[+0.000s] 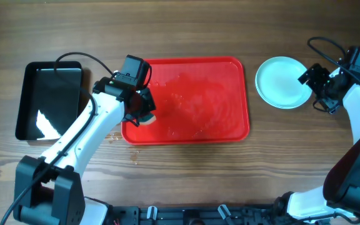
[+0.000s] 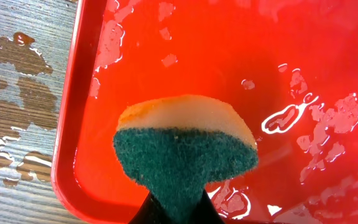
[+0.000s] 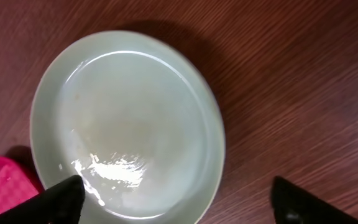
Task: Clean dirty plates on tray and stack at the side
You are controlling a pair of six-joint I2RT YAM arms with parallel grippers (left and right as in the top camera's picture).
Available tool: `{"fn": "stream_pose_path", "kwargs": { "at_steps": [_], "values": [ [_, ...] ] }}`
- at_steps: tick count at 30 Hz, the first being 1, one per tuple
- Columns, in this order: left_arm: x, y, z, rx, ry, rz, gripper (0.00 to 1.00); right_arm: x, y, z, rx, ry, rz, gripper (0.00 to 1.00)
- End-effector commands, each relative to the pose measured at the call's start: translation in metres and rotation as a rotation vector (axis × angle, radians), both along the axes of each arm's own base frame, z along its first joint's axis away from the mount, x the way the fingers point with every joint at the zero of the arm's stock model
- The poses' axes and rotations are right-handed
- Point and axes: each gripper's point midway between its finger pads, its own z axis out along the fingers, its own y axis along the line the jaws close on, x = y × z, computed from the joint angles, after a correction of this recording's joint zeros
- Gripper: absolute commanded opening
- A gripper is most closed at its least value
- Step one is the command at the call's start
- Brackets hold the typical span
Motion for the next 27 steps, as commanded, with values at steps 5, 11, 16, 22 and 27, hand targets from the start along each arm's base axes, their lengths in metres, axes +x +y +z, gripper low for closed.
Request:
{"fn": "stream_pose_path", "kwargs": {
  "at_steps": [5,11,16,22,27],
  "values": [
    [0.003,-0.004,-0.002,-0.007,-0.01,-0.018,0.04,0.017,0.084,0.054,0.375,-0.219,0.232,0.99],
    [0.025,-0.008,0.032,0.003,-0.151,-0.181,0.04,0.012,0.166,0.074,0.394,-0.27,0.549,0.99],
    [0.052,0.044,0.055,0.147,-0.25,-0.045,0.04,-0.001,0.218,0.053,0.28,-0.155,0.665,1.0],
    [0.063,0.129,0.058,0.22,-0.256,0.182,0.04,-0.022,0.276,0.043,0.196,-0.107,0.828,1.0],
    [0.063,0.203,0.061,0.238,-0.276,0.384,0.04,-0.047,0.323,0.042,0.225,-0.077,0.927,1.0]
  ]
}}
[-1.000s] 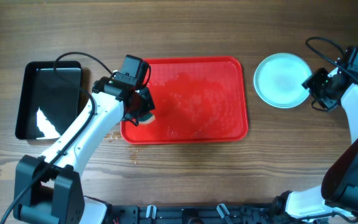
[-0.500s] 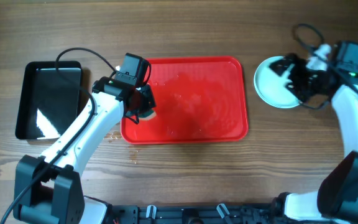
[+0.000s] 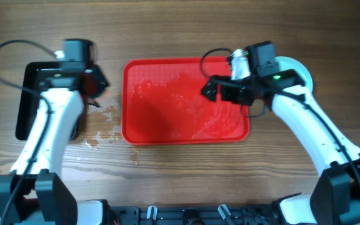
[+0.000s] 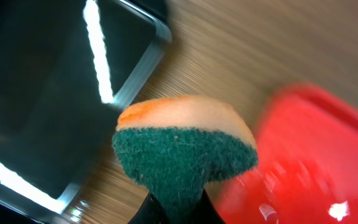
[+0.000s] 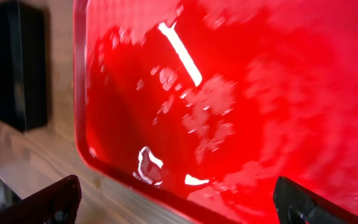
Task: Clean dirty plates on tray and stack at the side
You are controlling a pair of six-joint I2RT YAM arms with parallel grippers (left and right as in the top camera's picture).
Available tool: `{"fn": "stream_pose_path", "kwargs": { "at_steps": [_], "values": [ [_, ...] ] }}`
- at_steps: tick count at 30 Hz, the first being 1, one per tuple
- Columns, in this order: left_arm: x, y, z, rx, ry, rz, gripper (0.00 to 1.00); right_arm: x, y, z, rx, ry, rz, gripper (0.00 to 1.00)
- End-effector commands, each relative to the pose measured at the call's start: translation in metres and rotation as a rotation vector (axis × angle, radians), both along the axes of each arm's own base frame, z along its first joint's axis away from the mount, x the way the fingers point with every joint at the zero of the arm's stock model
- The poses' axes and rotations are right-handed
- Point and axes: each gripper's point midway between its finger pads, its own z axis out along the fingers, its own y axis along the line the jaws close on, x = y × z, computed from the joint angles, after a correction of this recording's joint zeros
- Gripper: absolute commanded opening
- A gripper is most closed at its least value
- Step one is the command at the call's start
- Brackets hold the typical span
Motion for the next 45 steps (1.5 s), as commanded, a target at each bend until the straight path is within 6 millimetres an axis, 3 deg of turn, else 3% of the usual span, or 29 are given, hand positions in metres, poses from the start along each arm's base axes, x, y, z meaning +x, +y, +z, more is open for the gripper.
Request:
{"fn": "stream_pose_path", "kwargs": {
  "at_steps": [1,7,11,16,17,18,20,24,27,31,34,37,41,44,45],
  "values": [
    [-0.002,0.064,0.013,0.038,-0.051,0.161,0.04,-0.015,0.028,-0.001,-0.023,-0.004,0.065,1.0],
    [-0.006,0.109,0.007,-0.024,-0.087,0.334,0.04,-0.035,0.058,0.0,-0.008,0.014,0.117,1.0],
    [-0.008,0.132,-0.01,-0.028,-0.064,0.392,0.05,-0.043,0.069,0.0,-0.006,0.013,0.149,1.0],
    [-0.01,0.139,-0.041,-0.075,-0.002,0.415,0.04,-0.047,0.074,0.0,-0.006,0.013,0.167,1.0],
    [-0.01,0.138,-0.046,-0.094,0.006,0.413,0.09,-0.047,0.074,0.0,-0.006,0.014,0.167,1.0],
    [-0.009,0.137,-0.049,-0.113,0.01,0.409,0.17,-0.047,0.074,0.0,-0.006,0.013,0.167,1.0],
    [-0.008,0.134,-0.051,-0.14,0.01,0.401,0.48,-0.047,0.074,0.0,-0.006,0.013,0.167,1.0],
    [-0.005,0.13,-0.049,-0.164,-0.002,0.388,0.72,-0.048,0.074,0.0,-0.006,0.015,0.167,1.0],
    [-0.002,0.124,-0.046,-0.193,-0.015,0.371,0.75,-0.048,0.074,0.0,-0.009,0.019,0.168,1.0],
    [-0.001,0.115,-0.036,-0.235,-0.041,0.345,0.72,-0.052,0.072,-0.002,-0.017,0.033,0.169,1.0],
    [-0.003,0.109,-0.02,-0.253,-0.068,0.329,0.67,-0.053,0.071,-0.003,-0.02,0.039,0.169,1.0],
    [-0.008,0.097,0.0,-0.292,-0.102,0.301,0.68,-0.053,0.071,-0.003,-0.017,0.05,0.153,1.0],
    [-0.027,0.053,0.033,-0.468,-0.114,0.207,0.79,-0.052,0.071,-0.002,-0.007,0.073,0.113,1.0],
    [-0.045,0.034,0.043,-0.536,-0.086,0.186,1.0,-0.052,0.07,-0.003,-0.011,0.077,0.11,1.0],
    [-0.052,0.031,0.045,-0.54,-0.071,0.191,1.0,-0.053,0.07,-0.004,-0.013,0.084,0.108,1.0]
  ]
}}
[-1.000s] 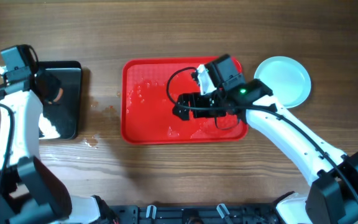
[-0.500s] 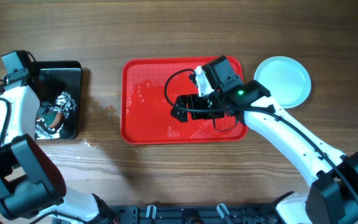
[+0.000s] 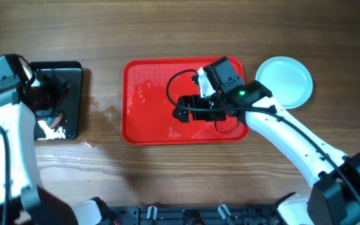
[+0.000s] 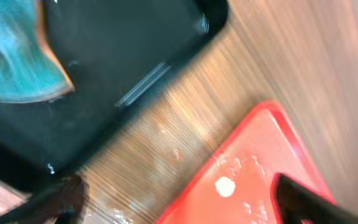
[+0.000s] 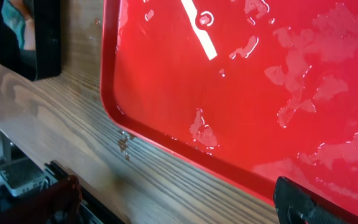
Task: Clean dirty plates on tray and stack at the side
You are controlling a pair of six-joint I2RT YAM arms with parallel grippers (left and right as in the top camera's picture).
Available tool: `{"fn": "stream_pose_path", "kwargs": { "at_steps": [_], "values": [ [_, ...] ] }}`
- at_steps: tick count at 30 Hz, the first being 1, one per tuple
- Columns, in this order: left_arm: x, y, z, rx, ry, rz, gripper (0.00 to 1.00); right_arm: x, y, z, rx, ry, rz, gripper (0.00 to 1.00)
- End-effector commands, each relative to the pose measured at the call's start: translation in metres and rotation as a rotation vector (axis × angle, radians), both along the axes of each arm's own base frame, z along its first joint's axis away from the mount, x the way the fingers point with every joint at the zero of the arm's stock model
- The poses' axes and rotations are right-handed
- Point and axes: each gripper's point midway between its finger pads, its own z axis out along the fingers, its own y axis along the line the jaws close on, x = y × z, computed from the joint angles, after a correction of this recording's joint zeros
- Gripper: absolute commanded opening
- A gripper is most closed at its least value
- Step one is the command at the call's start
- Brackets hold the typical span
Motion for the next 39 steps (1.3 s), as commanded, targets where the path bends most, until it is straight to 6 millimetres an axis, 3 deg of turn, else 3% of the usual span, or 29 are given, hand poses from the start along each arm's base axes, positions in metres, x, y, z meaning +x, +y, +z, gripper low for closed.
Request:
{"fn": "stream_pose_path", "kwargs": {
  "at_steps": [1,6,13,21,25,39],
  "values": [
    [-0.014,-0.028,0.026,-0.117,-0.044,-0.048,1.0,-0.001,-0.002,-0.001,-0.013,0.022,-0.031,1.0],
    [-0.02,-0.031,0.026,-0.124,-0.027,-0.047,1.0,-0.011,-0.008,0.004,-0.025,0.042,-0.032,1.0],
    [-0.02,-0.031,0.026,-0.124,-0.027,-0.047,1.0,-0.023,-0.025,0.034,-0.053,-0.031,-0.05,1.0],
    [-0.02,-0.031,0.026,-0.124,-0.027,-0.046,1.0,-0.072,-0.044,0.072,-0.067,-0.071,-0.009,1.0],
    [-0.02,-0.031,0.026,-0.124,-0.027,-0.047,1.0,-0.086,-0.052,0.075,-0.082,-0.05,-0.004,1.0],
    [-0.02,-0.031,0.026,-0.124,-0.027,-0.047,1.0,-0.086,-0.052,0.073,-0.087,-0.043,-0.003,1.0]
  ]
}}
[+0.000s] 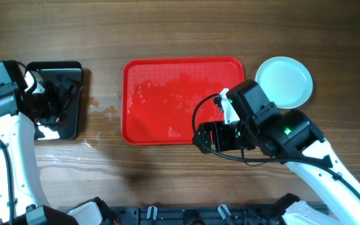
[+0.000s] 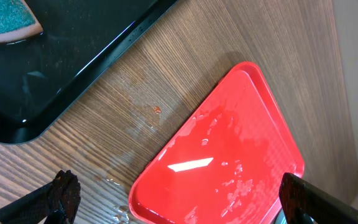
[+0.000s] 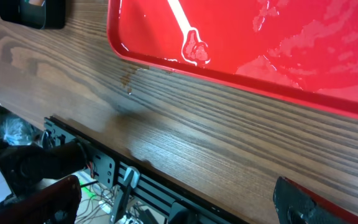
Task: Clean dirty plates on tray and stack at the side
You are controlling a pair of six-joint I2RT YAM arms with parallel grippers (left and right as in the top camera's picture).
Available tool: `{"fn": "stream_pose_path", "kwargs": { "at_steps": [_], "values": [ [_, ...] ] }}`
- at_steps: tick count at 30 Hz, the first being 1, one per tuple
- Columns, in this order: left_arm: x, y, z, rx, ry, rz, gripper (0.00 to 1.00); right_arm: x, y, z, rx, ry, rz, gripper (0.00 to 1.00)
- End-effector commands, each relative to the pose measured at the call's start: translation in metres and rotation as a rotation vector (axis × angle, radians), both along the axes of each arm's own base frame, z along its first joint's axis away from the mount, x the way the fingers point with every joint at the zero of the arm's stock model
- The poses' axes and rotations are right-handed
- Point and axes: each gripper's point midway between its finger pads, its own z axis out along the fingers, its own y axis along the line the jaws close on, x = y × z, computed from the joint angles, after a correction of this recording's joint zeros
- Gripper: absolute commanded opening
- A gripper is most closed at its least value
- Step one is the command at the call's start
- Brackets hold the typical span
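Observation:
The red tray point(image 1: 180, 100) lies wet and bare of plates in the middle of the table; it also shows in the left wrist view point(image 2: 222, 162) and the right wrist view point(image 3: 260, 37). A stack of white plates point(image 1: 284, 81) sits on the table to the tray's right. The green and orange sponge point(image 2: 5, 18) lies in the black tray point(image 1: 74, 75). My left gripper point(image 1: 56, 97) hovers open over that black tray, holding nothing point(image 2: 179, 205). My right gripper point(image 1: 206, 137) is open and empty point(image 3: 176, 202) above the red tray's front edge.
Water drops lie on the wood point(image 1: 105, 109) between the black tray and the red tray. The table's front edge with a metal rail point(image 3: 135, 180) runs below my right gripper.
My right gripper has moved from over the red tray's middle to its front edge. My left gripper, still open, has pulled back from the sponge, which now lies at the corner of its view.
My left gripper held the sponge on the red tray's front left corner while the right was open over the plate stack. Then the left had the sponge beside the black tray, the right over the red tray. Later the sponge lay released in the black tray.

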Motion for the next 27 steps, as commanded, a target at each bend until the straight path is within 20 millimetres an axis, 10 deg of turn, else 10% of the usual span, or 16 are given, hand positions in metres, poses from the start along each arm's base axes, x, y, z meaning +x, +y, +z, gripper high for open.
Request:
{"fn": "stream_pose_path", "kwargs": {
  "at_steps": [1,27],
  "values": [
    [0.002,0.0,0.007,-0.003,-0.023,-0.005,1.0,0.002,-0.001,0.001,-0.01,-0.012,-0.006,1.0],
    [0.002,0.0,0.007,-0.003,-0.023,-0.005,1.0,0.019,0.0,0.013,0.007,-0.124,-0.03,1.0]
  ]
}}
